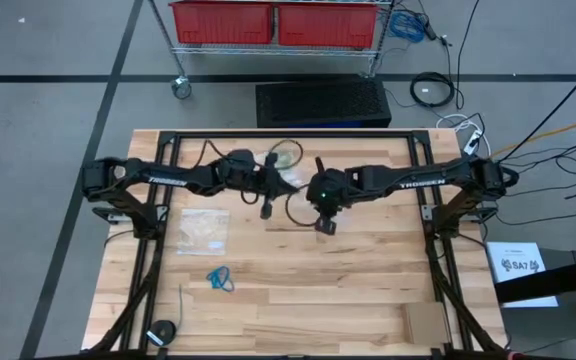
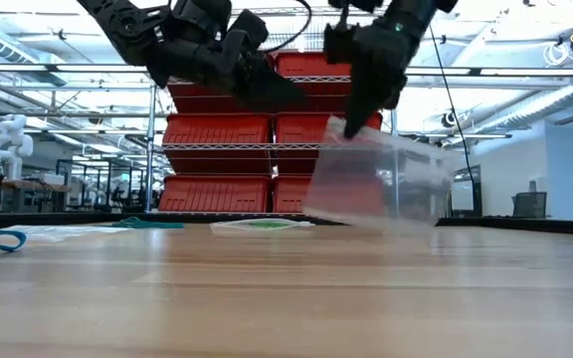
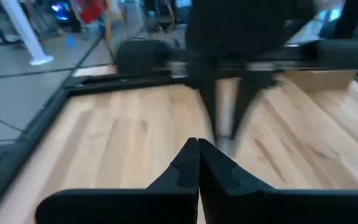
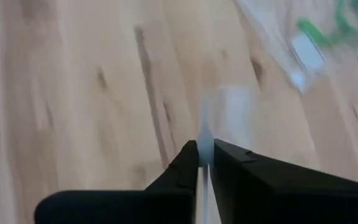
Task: Sort rubber bands
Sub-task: Open the top right transparent zip bag
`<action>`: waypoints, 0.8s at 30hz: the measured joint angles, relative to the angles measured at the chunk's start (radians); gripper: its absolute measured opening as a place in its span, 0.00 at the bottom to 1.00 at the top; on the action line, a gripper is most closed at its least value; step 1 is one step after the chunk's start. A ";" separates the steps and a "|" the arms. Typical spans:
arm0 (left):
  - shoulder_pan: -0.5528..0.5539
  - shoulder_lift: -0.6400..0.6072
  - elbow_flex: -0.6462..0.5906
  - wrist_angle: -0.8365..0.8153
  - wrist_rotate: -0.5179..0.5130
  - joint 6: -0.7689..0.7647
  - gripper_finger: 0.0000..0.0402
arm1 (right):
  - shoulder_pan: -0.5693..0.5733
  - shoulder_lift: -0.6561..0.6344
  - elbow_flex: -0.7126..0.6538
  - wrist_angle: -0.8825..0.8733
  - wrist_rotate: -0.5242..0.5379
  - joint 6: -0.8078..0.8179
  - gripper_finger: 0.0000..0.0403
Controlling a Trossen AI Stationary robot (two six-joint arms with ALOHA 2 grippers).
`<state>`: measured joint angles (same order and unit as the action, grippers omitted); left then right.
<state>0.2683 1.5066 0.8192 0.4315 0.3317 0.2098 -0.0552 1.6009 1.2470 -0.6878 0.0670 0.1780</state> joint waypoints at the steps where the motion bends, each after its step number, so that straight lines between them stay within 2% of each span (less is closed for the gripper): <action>1: 0.004 -0.007 0.000 -0.017 -0.001 0.005 0.00 | 0.000 -0.004 0.006 -0.012 0.001 0.008 0.02; 6: 0.019 -0.030 -0.002 -0.045 -0.001 0.014 0.00 | 0.008 -0.011 0.005 -0.082 0.007 0.040 0.02; 13: -0.001 -0.028 -0.001 -0.068 0.035 0.013 0.03 | 0.010 -0.017 0.005 -0.021 0.009 0.018 0.02; 18: -0.035 0.015 -0.001 -0.074 0.093 0.006 0.18 | 0.012 -0.017 0.005 0.021 0.005 -0.013 0.02; 24: -0.048 0.062 -0.001 -0.014 0.050 -0.061 0.36 | 0.011 -0.017 0.005 0.060 0.006 -0.035 0.02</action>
<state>0.2200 1.5681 0.8181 0.4174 0.3816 0.1485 -0.0444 1.5837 1.2522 -0.6274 0.0731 0.1425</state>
